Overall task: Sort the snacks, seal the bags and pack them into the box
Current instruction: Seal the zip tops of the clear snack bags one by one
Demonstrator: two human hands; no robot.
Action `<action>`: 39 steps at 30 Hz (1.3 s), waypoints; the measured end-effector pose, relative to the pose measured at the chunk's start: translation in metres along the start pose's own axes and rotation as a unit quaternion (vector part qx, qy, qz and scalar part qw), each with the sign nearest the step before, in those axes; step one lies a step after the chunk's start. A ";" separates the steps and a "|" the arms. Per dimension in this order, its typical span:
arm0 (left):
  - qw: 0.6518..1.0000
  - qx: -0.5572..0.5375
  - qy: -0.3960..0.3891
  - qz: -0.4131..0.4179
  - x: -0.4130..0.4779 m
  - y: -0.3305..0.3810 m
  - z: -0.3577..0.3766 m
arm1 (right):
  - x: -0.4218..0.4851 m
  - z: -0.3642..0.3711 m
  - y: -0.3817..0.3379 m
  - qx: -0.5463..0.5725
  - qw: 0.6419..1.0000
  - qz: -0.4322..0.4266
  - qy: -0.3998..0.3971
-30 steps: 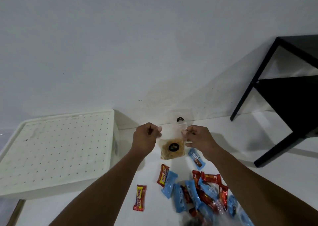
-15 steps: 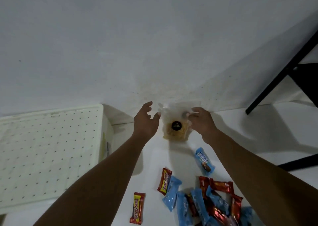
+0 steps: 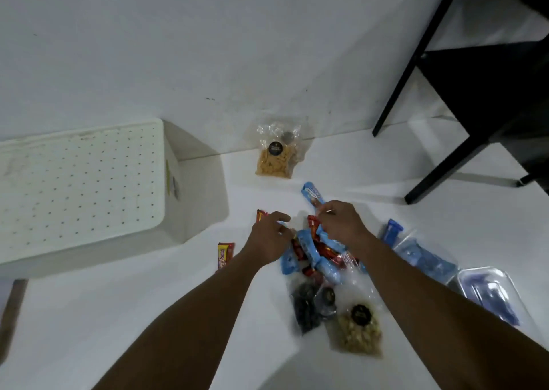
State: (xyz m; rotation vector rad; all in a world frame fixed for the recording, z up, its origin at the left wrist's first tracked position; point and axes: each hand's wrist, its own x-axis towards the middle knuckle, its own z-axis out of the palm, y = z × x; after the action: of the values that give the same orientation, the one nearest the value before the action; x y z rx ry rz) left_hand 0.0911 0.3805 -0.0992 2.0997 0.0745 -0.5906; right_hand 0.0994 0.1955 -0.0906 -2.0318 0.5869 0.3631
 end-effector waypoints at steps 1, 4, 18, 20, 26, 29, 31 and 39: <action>1.000 0.006 -0.016 0.000 -0.010 -0.002 0.009 | -0.014 -0.001 0.011 -0.043 0.999 -0.010 0.004; 0.997 0.057 -0.052 0.012 -0.032 -0.005 0.034 | -0.046 -0.006 0.043 -0.144 0.989 -0.038 0.024; 0.980 0.134 -0.148 0.023 -0.077 0.006 0.111 | -0.119 -0.026 0.138 -0.091 0.981 0.074 0.156; 0.979 0.124 -0.161 -0.005 -0.080 0.007 0.117 | -0.119 -0.027 0.137 -0.077 0.980 0.081 0.163; 0.978 0.043 -0.190 -0.068 -0.078 0.001 0.121 | -0.118 -0.024 0.140 -0.073 0.974 0.175 0.120; 0.980 0.004 -0.180 -0.083 -0.078 0.003 0.118 | -0.117 -0.021 0.146 -0.012 0.972 0.207 0.111; 0.975 -0.047 -0.189 -0.112 -0.077 0.003 0.117 | -0.117 -0.021 0.148 0.038 0.970 0.202 0.127; 0.975 -0.113 -0.155 -0.115 -0.075 0.020 0.086 | -0.118 -0.046 0.130 0.125 0.986 0.104 0.029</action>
State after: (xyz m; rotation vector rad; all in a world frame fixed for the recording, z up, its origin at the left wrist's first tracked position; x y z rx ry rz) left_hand -0.0025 0.3130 -0.0906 1.7700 0.1997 -0.9970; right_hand -0.0694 0.1307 -0.1058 -1.7504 0.8416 0.3359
